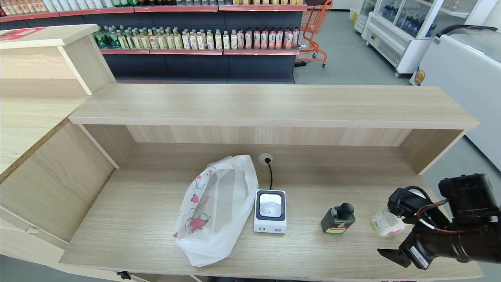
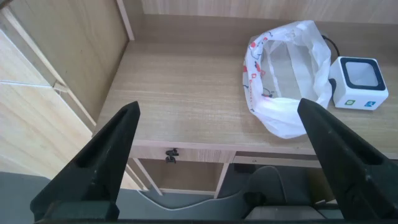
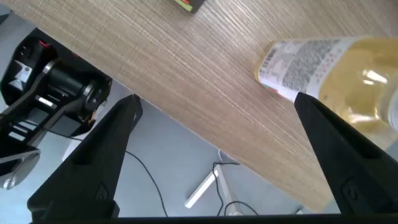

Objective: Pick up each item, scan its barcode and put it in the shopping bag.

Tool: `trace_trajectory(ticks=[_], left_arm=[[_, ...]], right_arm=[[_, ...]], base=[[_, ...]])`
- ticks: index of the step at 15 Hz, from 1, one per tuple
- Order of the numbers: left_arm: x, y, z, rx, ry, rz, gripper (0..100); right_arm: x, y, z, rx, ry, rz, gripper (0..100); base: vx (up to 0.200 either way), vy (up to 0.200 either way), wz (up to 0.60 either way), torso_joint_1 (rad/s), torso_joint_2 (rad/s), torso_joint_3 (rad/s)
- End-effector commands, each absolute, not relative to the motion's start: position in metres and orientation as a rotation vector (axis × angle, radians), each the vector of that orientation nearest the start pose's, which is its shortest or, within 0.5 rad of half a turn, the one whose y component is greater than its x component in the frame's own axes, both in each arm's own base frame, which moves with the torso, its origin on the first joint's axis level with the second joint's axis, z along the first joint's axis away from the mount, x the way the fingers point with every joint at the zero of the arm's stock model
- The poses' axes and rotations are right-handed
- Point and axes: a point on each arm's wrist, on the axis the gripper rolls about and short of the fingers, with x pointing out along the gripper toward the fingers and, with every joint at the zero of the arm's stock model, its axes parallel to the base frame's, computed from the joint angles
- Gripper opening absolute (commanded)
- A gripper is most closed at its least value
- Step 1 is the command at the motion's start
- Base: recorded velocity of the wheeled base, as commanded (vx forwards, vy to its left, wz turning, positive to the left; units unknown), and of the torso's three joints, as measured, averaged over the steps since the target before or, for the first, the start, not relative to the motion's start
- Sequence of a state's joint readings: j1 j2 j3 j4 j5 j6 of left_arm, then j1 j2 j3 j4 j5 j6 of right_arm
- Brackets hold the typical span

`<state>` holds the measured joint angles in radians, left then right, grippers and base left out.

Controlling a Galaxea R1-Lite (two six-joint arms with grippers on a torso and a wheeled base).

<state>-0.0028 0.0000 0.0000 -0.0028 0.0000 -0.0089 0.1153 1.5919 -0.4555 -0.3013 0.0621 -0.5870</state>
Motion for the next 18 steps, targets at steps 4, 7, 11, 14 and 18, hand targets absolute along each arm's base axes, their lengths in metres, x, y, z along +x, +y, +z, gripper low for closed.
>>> trace_trajectory(ticks=[4,7,11,14,18], left_arm=[[-0.023,0.0,0.076,-0.009,-0.002,-0.003,100],[-0.023,0.0,0.076,-0.009,-0.002,-0.003,100],[-0.023,0.0,0.076,-0.009,-0.002,-0.002,100],[-0.023,0.0,0.076,-0.009,-0.002,-0.003,100],[-0.023,0.0,0.076,-0.009,-0.002,-0.003,100]], right_arm=[[0.251,0.051,0.062,-0.601,0.754,0.493,100],[0.27,0.061,0.043,-0.619,0.701,0.505,100],[0.29,0.072,0.036,-0.59,0.645,0.589,100],[0.302,0.081,0.032,-0.595,0.604,0.606,100],[0.306,0.086,0.031,-0.573,0.565,0.669,0]], base=[[0.0,0.0,0.0,0.0,0.0,0.0],[0.0,0.0,0.0,0.0,0.0,0.0],[0.0,0.0,0.0,0.0,0.0,0.0],[0.0,0.0,0.0,0.0,0.0,0.0],[0.0,0.0,0.0,0.0,0.0,0.0]])
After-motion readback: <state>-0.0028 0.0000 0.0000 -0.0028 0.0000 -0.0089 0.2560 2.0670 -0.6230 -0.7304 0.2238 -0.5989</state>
